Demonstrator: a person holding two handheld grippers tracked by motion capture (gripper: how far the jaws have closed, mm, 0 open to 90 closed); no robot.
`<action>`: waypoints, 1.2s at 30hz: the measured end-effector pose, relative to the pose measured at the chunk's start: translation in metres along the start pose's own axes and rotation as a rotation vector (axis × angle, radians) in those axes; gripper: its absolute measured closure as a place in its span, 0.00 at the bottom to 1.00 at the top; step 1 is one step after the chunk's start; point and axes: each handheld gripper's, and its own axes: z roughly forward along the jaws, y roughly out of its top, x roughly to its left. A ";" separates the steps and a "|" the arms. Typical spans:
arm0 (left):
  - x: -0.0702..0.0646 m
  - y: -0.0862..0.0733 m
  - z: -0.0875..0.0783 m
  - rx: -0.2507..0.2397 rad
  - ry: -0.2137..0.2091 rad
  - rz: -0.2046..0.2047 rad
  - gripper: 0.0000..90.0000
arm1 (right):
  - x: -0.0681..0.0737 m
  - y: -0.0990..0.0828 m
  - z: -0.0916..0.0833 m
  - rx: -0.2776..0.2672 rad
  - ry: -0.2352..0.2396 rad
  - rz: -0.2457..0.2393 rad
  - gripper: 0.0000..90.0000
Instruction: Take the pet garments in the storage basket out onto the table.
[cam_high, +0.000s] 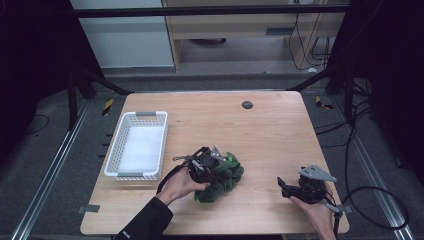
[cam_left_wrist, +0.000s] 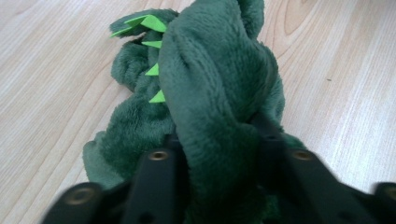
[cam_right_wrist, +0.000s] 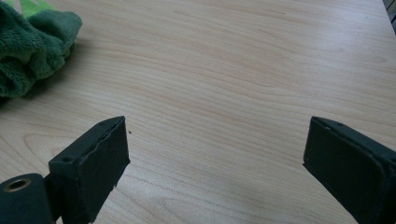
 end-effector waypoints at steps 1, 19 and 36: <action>0.000 -0.001 -0.001 -0.006 0.003 0.002 0.66 | 0.000 0.000 0.000 0.001 0.000 0.001 0.07; -0.002 -0.036 -0.052 -0.308 0.129 -0.129 0.30 | 0.000 0.001 -0.001 -0.003 0.001 0.019 0.07; 0.001 -0.115 -0.087 -0.514 0.293 -0.328 0.45 | 0.002 0.002 -0.004 -0.011 0.020 0.022 0.13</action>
